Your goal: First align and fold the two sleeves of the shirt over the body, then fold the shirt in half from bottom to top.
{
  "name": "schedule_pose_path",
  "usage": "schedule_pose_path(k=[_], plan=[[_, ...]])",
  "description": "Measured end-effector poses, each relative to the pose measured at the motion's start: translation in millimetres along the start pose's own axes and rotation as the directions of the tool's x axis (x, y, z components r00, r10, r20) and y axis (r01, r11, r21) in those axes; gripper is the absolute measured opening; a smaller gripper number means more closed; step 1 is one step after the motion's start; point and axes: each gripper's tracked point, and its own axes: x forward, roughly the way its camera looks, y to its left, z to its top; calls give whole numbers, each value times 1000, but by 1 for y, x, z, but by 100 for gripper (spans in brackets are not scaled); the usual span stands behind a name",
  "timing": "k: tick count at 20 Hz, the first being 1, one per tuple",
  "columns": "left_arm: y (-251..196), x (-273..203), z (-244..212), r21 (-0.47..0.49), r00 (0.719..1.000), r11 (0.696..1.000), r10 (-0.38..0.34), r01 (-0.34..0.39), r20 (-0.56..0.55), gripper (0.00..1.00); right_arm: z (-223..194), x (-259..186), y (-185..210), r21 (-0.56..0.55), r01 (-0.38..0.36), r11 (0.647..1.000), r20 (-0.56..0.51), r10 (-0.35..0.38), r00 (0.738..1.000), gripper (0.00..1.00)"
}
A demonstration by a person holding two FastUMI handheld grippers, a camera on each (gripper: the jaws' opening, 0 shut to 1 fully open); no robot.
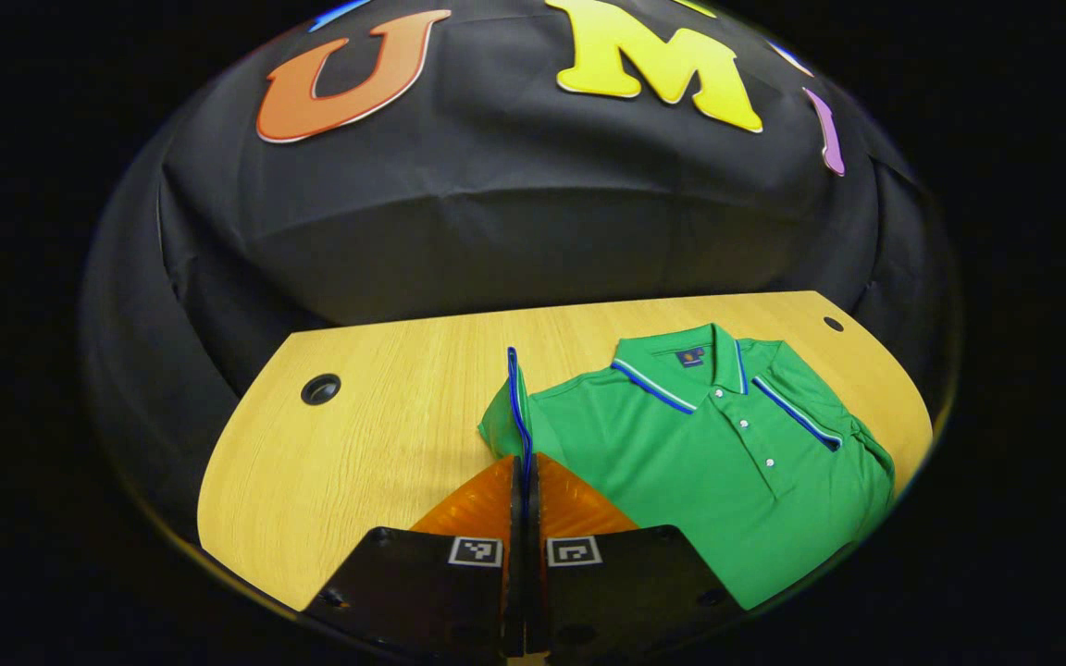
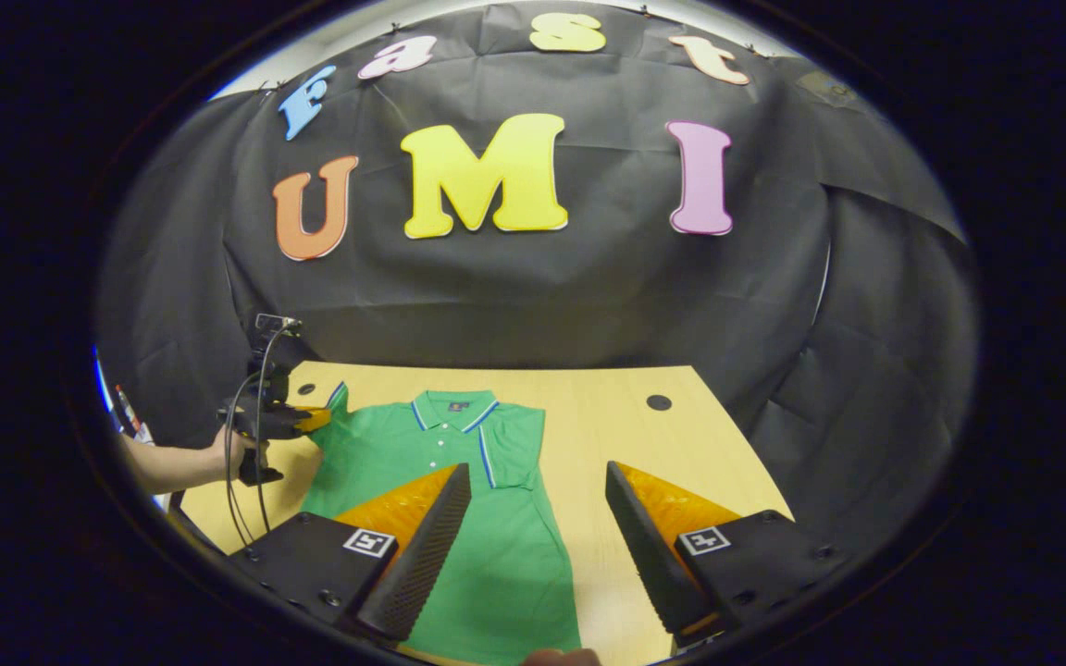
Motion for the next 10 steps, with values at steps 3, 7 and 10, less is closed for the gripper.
schedule_pose_path(k=[3,7,10], plan=[[-27,4,6,27,1000,1000,1,-1,-1,4,0,-7,-14,17,22,1000,11,-23,1000,95],[-70,4,11,20,999,998,-53,53,8,7,-3,-16,-30,33,50,998,26,-51,998,92],[-100,-6,14,11,992,993,-122,122,40,37,-8,-17,-39,24,66,998,29,-66,997,95]])
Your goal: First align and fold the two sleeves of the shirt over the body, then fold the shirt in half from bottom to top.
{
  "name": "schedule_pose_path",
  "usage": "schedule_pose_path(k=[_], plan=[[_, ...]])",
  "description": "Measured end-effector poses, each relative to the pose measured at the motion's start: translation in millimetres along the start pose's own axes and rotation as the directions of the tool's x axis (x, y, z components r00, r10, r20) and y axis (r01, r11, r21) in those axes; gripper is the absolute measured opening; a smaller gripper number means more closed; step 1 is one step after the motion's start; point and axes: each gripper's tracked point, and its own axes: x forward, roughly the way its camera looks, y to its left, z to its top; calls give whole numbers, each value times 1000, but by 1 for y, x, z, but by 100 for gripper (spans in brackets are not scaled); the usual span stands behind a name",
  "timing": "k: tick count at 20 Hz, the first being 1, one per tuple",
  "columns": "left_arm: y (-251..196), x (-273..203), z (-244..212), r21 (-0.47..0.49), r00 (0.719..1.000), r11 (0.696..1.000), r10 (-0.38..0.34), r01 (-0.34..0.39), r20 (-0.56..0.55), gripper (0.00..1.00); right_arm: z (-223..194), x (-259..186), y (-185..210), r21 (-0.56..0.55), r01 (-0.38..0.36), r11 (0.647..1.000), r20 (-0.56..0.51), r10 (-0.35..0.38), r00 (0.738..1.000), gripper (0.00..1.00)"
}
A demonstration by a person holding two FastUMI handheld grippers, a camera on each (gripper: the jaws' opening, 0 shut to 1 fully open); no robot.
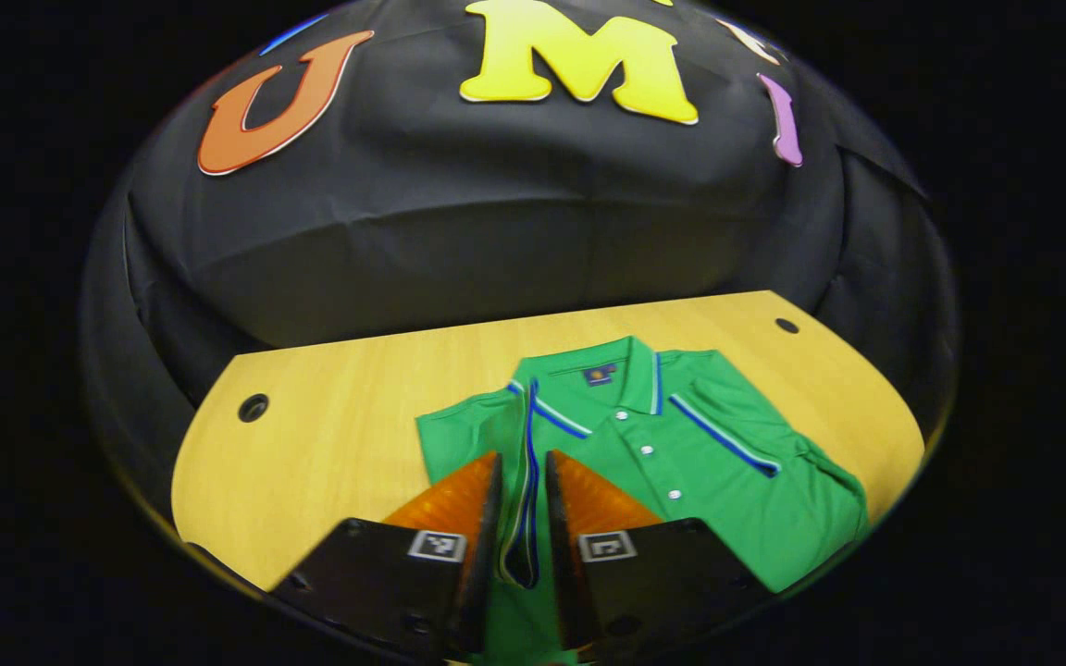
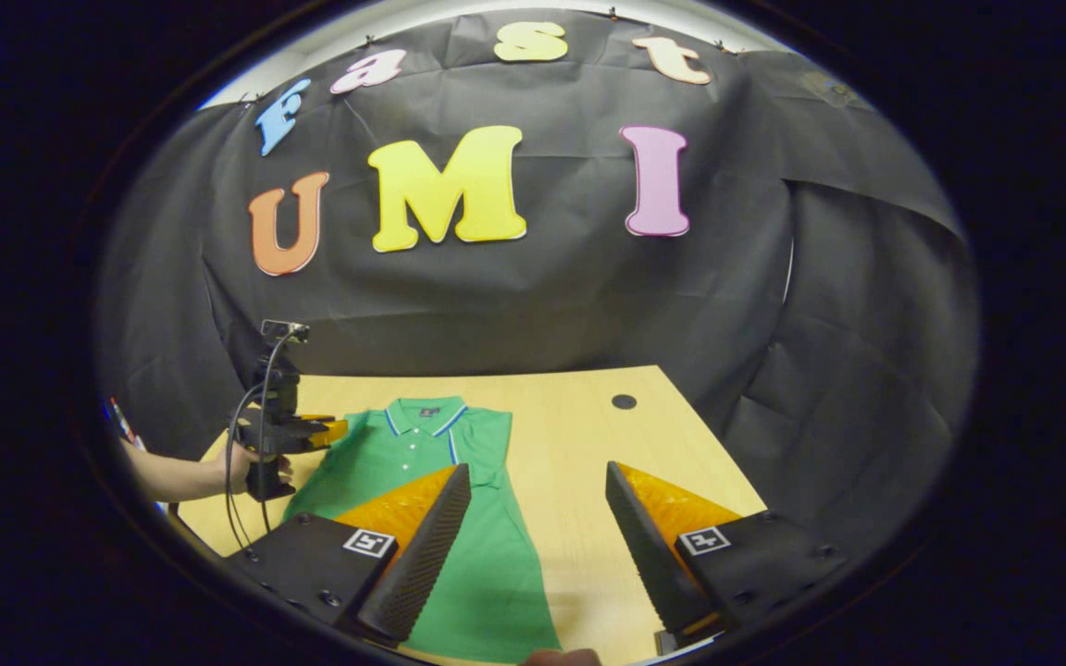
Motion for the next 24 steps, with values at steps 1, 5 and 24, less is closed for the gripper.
schedule_pose_path(k=[1,5,24], plan=[[-1,-6,0,6,1000,1000,13,-13,4,57,-3,1,-2,-15,2,1000,-1,-2,1000,95],[-2,-43,4,-1,998,999,43,-43,38,97,-13,4,4,-60,-32,998,-9,32,999,95],[-16,-292,-166,-8,982,1000,15,-16,-187,98,-151,-24,15,-208,-275,939,-315,202,927,95]])
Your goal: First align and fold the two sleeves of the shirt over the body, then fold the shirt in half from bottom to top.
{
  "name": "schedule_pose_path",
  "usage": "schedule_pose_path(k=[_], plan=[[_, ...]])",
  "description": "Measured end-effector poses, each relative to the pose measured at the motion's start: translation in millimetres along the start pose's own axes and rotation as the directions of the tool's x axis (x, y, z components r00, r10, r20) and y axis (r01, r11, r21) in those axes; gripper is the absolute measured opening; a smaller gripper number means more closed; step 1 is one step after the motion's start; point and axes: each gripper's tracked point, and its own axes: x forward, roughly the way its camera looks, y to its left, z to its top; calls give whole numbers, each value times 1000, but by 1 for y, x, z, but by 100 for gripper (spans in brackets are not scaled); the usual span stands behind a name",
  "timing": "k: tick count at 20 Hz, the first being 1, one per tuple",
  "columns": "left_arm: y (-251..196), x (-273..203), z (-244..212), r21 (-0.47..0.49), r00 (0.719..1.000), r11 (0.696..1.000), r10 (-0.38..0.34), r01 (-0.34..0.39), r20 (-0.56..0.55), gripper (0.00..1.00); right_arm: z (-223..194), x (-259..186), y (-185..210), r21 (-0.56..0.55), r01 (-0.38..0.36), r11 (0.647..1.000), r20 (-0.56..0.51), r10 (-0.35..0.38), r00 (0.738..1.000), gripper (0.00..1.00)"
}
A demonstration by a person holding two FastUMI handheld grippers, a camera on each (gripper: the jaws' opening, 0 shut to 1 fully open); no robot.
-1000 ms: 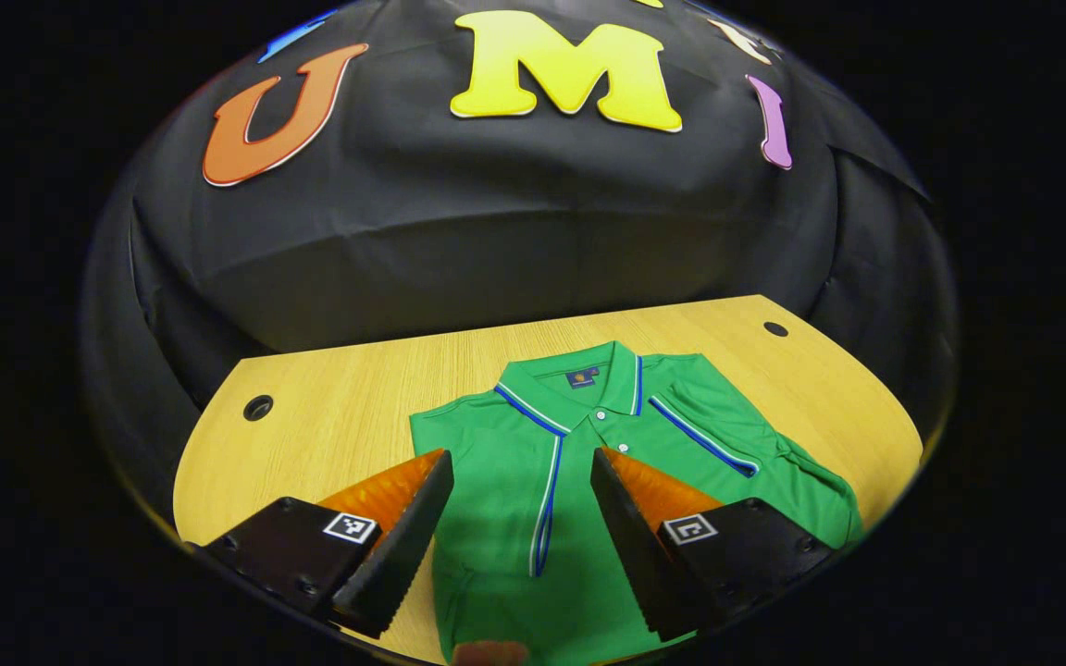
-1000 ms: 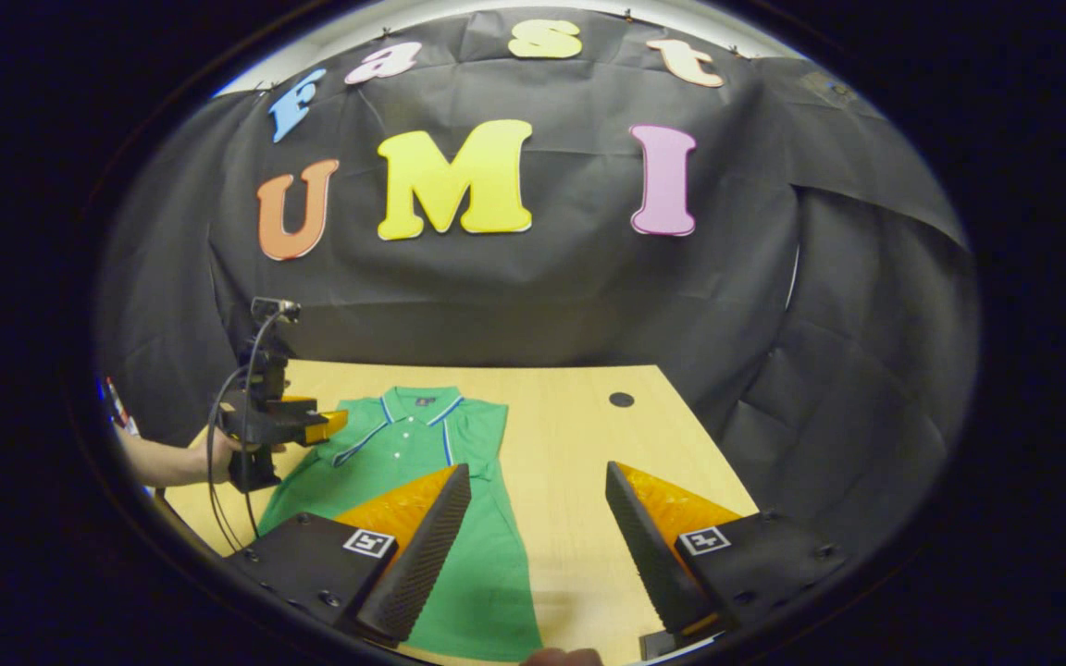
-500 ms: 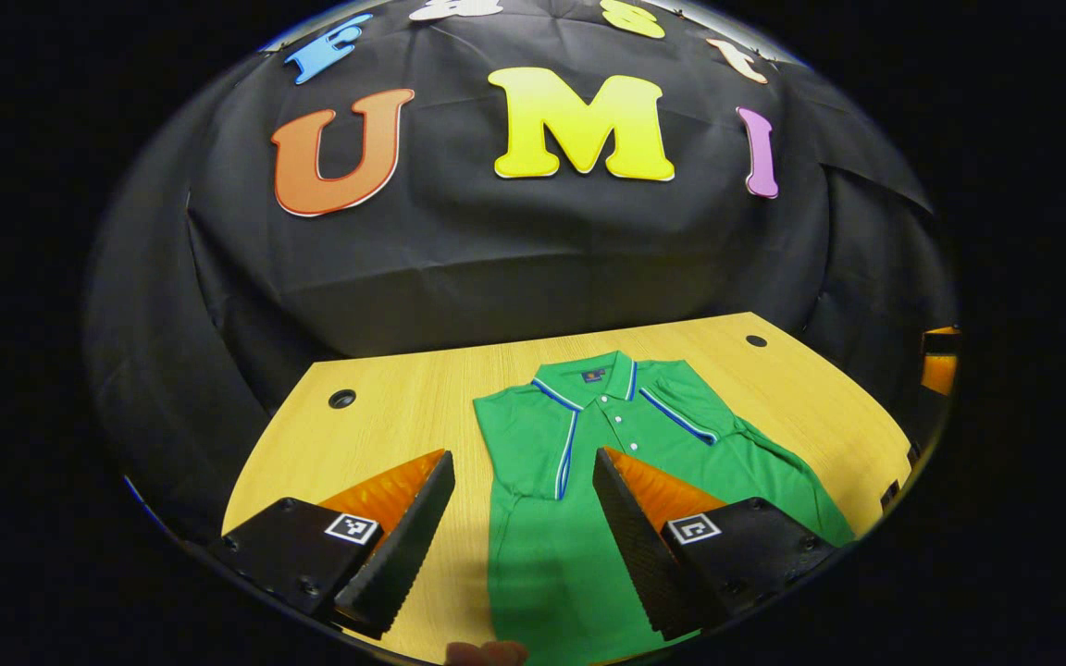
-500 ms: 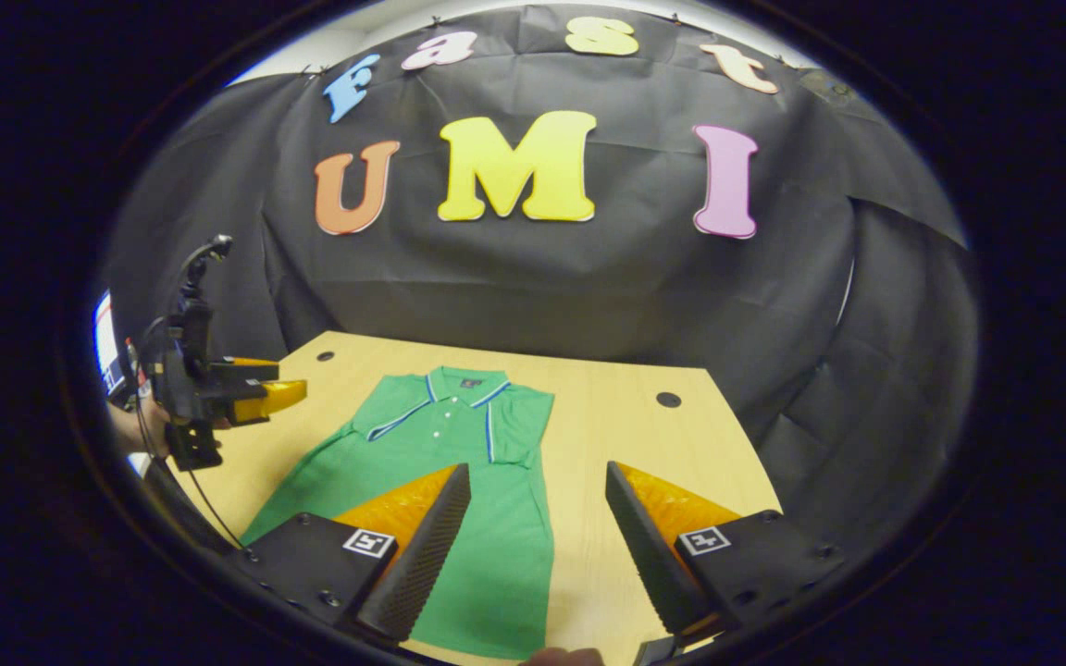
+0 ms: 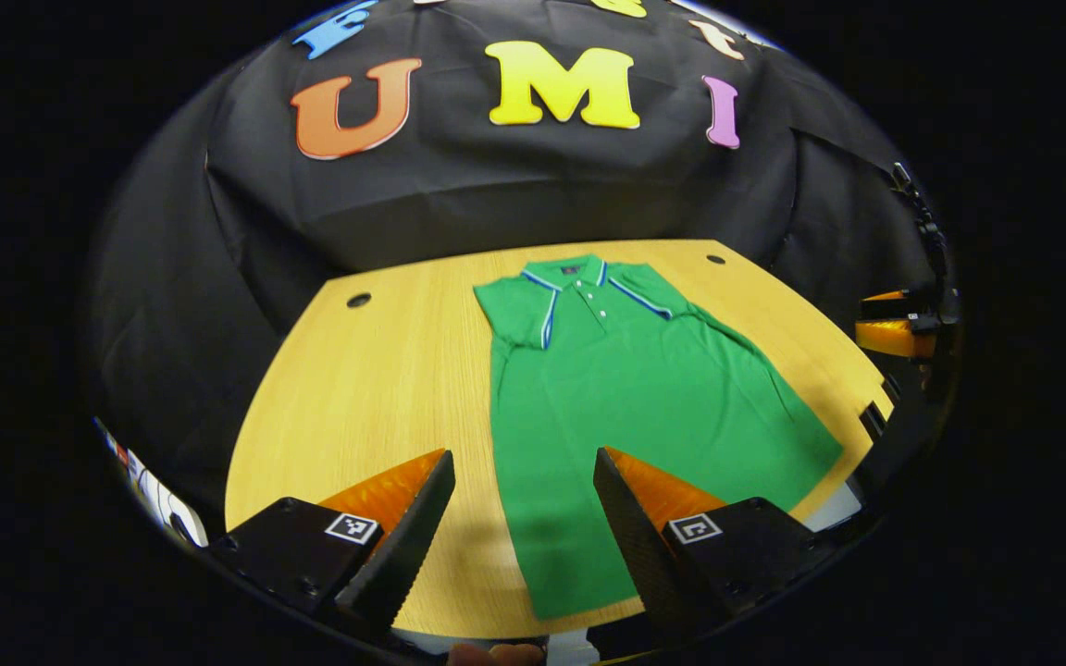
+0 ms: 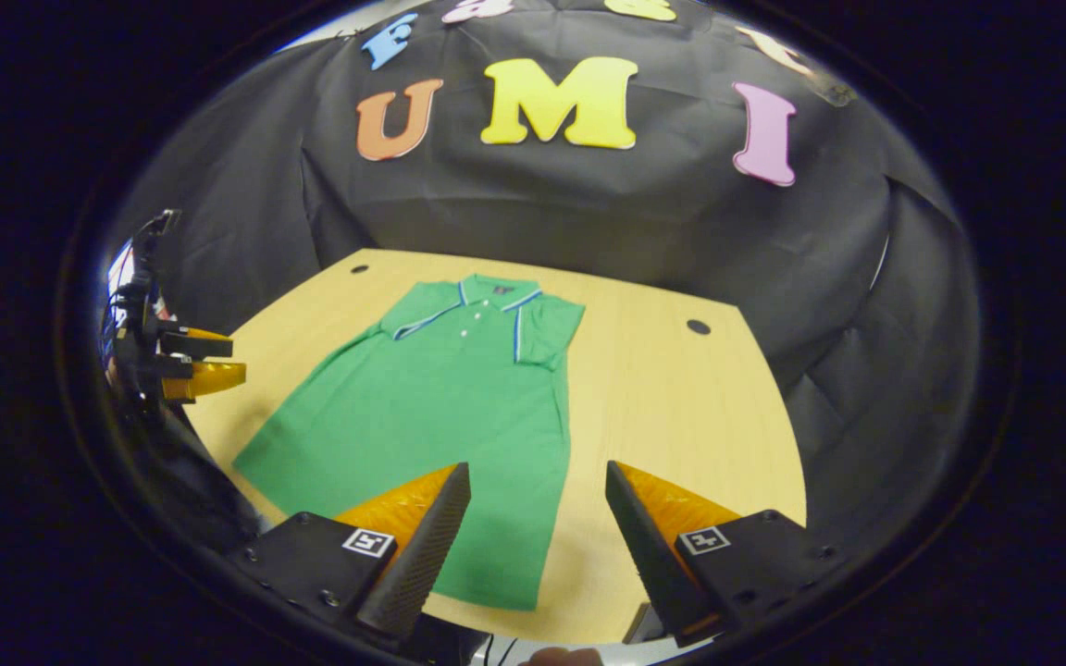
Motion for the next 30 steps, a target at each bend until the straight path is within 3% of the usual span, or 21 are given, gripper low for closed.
schedule_pose_path(k=[4,10,19,25,26,28,29,30], plan=[[-7,-13,-64,-6,988,999,-39,39,-147,98,-63,-3,10,-20,-47,999,-138,43,989,95],[-18,-11,-101,-97,969,995,-55,32,-240,100,-127,-2,13,3,-33,999,-279,33,960,95],[-24,3,-137,-103,941,995,-39,5,-336,98,-148,27,21,-35,-42,999,-341,27,940,95],[-23,5,-137,-86,949,996,-3,-26,-316,99,-153,33,30,-46,-91,995,-343,70,937,95],[-25,11,-132,-90,955,996,-12,-16,-297,96,-150,33,33,-60,-102,993,-332,77,940,66],[-35,13,-127,-86,956,996,-31,6,-292,35,-150,35,34,-70,-103,992,-353,72,933,7],[-37,15,-126,-78,955,997,-42,20,-295,4,-148,37,35,-46,-107,993,-368,83,926,6],[-39,17,-124,-92,953,995,-63,37,-297,4,-146,38,36,-5,-112,994,-374,102,922,3]])
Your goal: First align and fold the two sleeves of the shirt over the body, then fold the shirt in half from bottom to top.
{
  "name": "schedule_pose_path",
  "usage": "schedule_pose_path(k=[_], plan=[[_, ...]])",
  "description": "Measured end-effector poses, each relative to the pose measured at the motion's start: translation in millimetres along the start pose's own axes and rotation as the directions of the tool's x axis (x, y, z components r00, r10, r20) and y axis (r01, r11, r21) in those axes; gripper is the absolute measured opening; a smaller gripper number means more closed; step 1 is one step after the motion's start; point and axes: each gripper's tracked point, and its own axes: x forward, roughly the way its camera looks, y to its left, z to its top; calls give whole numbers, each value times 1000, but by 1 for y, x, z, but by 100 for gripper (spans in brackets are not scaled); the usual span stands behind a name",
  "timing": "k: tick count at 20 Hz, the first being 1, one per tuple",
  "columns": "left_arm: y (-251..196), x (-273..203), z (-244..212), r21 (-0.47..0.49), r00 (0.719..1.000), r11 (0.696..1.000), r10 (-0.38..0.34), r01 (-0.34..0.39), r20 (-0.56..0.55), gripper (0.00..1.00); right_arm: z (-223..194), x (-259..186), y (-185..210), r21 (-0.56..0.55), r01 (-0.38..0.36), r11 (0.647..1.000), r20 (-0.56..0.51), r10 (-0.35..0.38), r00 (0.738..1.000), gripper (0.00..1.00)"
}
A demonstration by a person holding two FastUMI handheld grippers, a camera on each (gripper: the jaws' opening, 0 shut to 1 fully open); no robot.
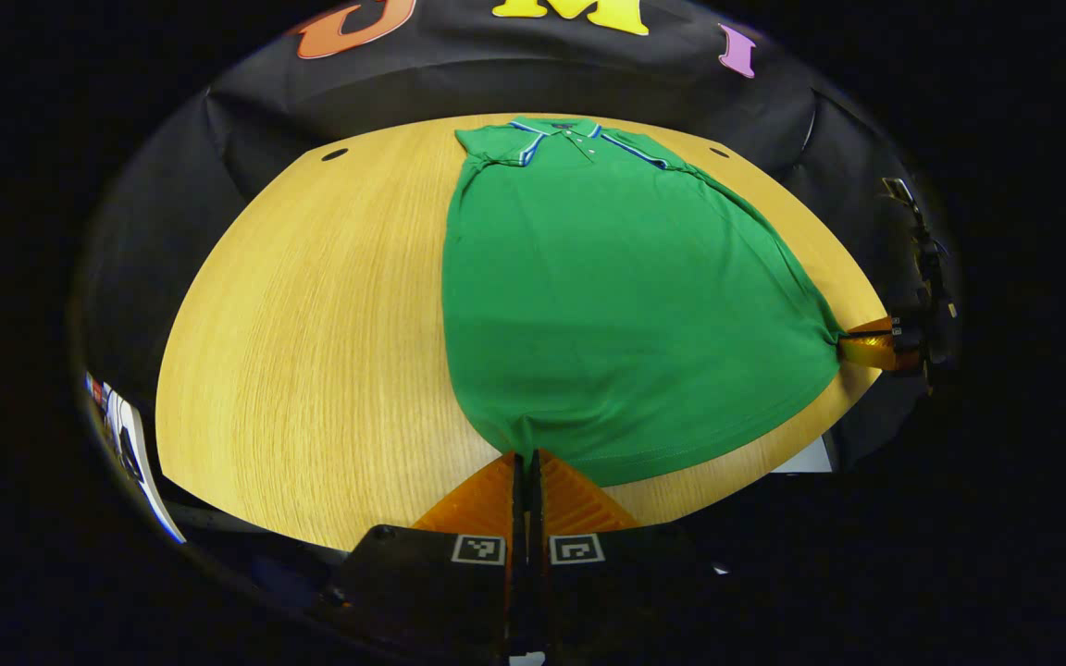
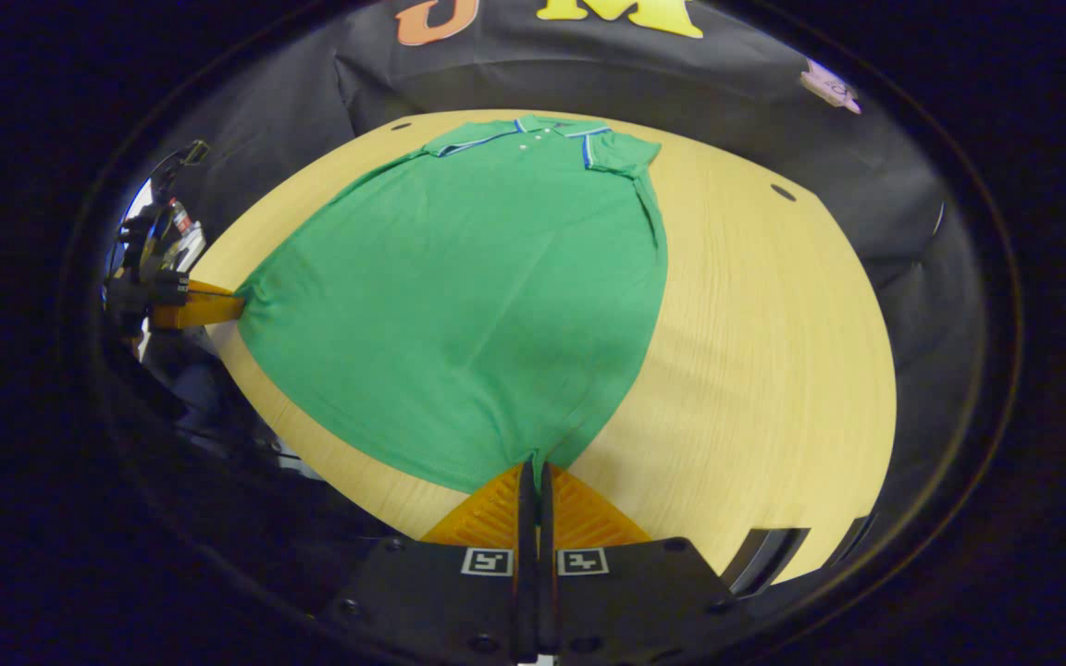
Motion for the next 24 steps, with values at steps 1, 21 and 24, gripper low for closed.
schedule_pose_path(k=[1,21,24], plan=[[-2,-1,2,-22,1000,999,-25,25,0,3,2,-2,-1,39,-11,999,-5,12,1000,3],[32,-42,214,-60,938,994,-64,90,341,3,233,-60,-34,185,-99,978,339,31,940,0],[43,-41,253,-52,922,995,-57,83,383,4,266,-66,-47,165,-90,982,371,23,929,2]])
